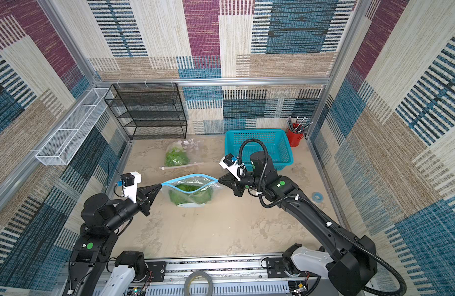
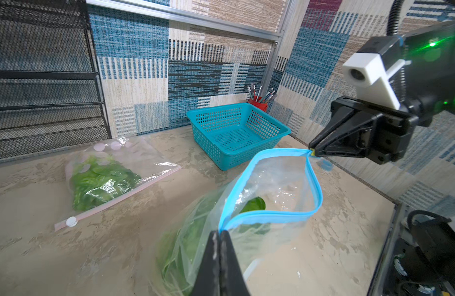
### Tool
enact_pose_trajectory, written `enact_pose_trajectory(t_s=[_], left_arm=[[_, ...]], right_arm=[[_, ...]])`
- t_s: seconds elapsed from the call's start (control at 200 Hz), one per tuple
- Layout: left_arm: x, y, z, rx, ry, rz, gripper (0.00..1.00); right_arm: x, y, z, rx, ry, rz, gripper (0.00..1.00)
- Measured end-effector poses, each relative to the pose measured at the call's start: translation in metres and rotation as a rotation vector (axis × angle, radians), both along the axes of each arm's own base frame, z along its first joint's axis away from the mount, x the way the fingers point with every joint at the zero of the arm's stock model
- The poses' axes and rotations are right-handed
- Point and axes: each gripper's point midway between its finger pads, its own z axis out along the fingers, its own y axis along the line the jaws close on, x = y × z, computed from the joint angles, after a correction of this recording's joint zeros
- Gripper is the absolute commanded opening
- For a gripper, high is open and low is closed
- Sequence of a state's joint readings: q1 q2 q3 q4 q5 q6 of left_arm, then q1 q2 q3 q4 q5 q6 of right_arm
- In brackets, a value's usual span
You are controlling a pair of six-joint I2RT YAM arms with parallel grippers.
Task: Open the zip-top bag and take out the chinese cabbages
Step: Unzip the zipper on the zipper food storage bag.
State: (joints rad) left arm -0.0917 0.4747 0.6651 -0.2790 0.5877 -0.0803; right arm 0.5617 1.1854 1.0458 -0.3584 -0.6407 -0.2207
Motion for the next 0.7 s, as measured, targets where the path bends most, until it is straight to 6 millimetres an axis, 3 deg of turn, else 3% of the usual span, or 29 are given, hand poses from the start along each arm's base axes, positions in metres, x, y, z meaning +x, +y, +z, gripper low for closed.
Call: enact_pose_trajectory(t_s=[0.701], left_arm=[[-0.014, -0.022, -0.003, -0.041, 0.042, -0.161, 0.0]], right_arm=[[0.01, 0.018, 0.017, 0.104, -0.021, 0.05, 0.0]])
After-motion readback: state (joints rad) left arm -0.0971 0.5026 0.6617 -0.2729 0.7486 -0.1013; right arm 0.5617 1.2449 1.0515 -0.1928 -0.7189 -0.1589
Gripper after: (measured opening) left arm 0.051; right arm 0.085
